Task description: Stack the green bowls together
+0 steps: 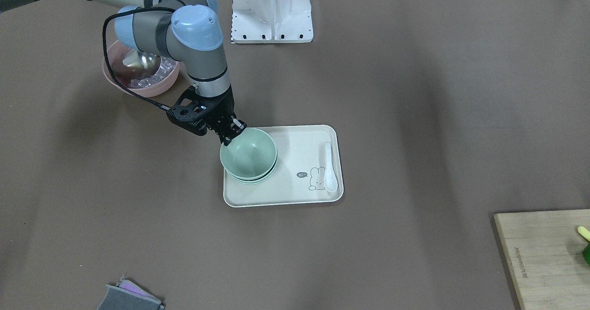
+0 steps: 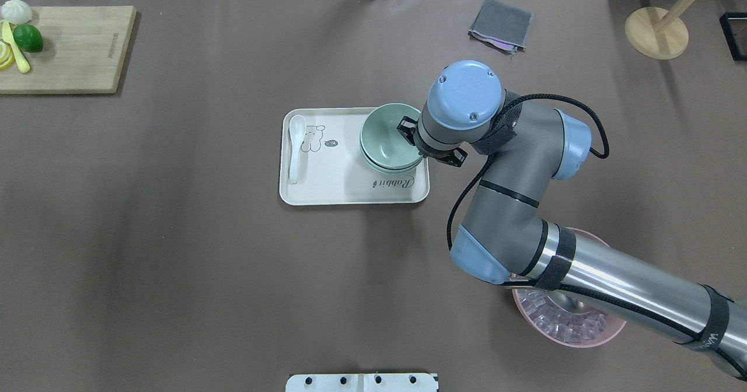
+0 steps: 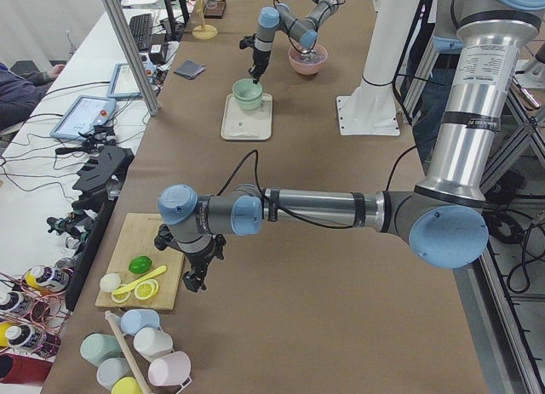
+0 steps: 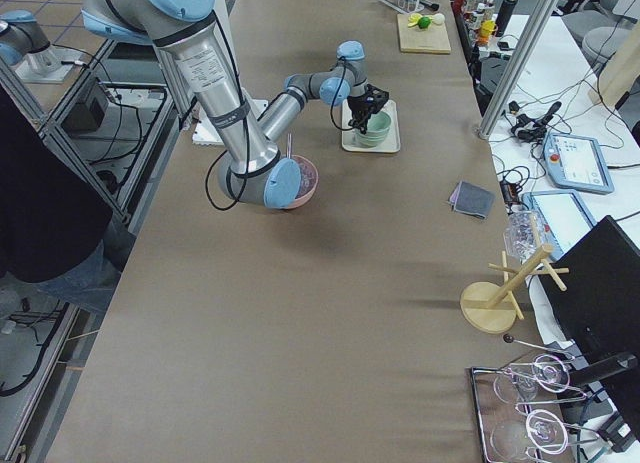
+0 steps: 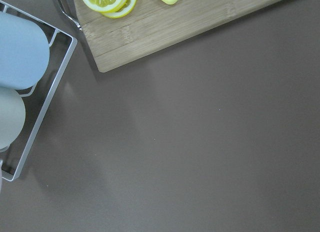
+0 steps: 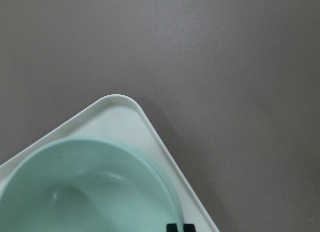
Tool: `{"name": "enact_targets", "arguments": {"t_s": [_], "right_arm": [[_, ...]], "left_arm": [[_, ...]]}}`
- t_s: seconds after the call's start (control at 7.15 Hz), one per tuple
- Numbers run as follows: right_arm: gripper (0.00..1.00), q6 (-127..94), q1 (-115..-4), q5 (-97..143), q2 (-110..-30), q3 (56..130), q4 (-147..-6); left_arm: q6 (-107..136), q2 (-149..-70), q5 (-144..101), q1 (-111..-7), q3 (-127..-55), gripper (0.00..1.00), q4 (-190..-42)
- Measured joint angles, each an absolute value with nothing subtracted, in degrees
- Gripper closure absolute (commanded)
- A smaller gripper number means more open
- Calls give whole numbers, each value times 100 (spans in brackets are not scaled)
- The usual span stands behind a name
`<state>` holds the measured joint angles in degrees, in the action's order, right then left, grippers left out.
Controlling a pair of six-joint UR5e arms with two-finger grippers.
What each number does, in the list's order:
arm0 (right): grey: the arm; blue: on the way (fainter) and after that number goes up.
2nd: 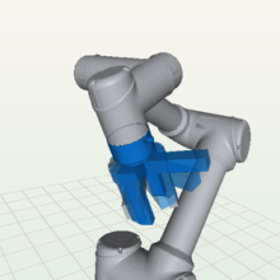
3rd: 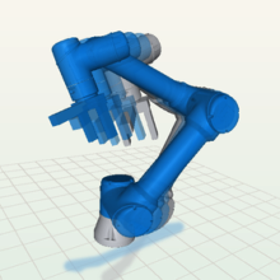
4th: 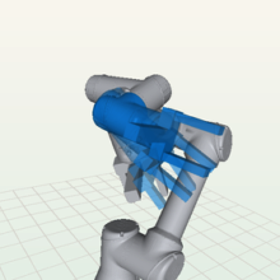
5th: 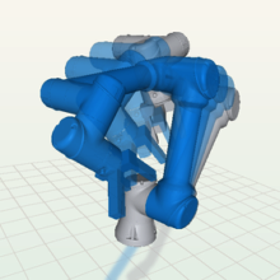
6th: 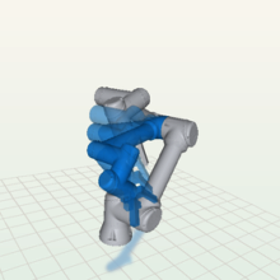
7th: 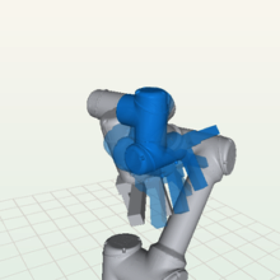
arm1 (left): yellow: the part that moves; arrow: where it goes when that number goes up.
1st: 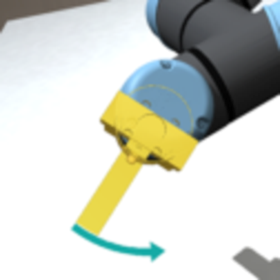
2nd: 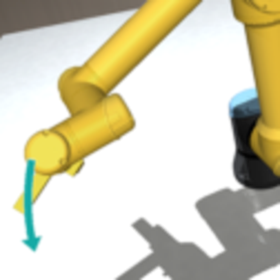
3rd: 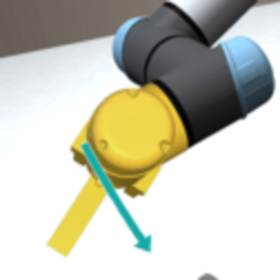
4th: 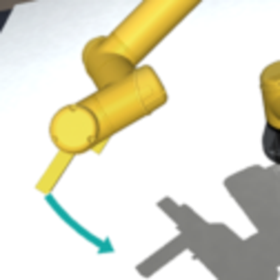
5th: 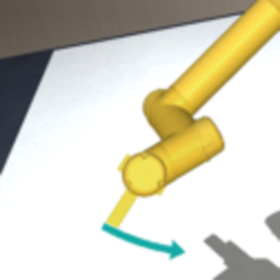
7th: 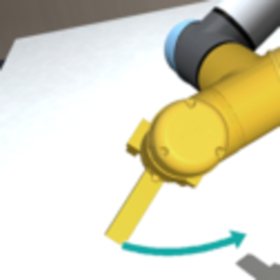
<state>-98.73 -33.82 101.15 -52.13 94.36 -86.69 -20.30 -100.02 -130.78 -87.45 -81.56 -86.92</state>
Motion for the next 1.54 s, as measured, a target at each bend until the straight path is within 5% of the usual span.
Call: {"name": "enact_targets", "arguments": {"t_s": [0.7,0.84,0.98,1.12,1.54], "right_arm": [[100,-9854,-3356,10105,-5203,9414,-8666],[83,-9798,-3352,10101,-5200,9413,-8666],[10,-9723,-3352,10100,-5191,9411,-8668],[0,-9691,-3354,10097,-5178,9409,-8670],[0,-9329,-3443,10083,-5148,9427,-8681]], "left_arm": [[-2030,-10002,-13078,-8745,-8156,2,-8692],[-2030,-10002,-13078,-8745,-8156,2,-8692],[-2030,-10002,-13078,-8745,-8156,2,-8692],[-2030,-10002,-13078,-8745,-8156,2,-8692],[-2029,-9958,-13074,-8748,-8156,2,-8702]]}}
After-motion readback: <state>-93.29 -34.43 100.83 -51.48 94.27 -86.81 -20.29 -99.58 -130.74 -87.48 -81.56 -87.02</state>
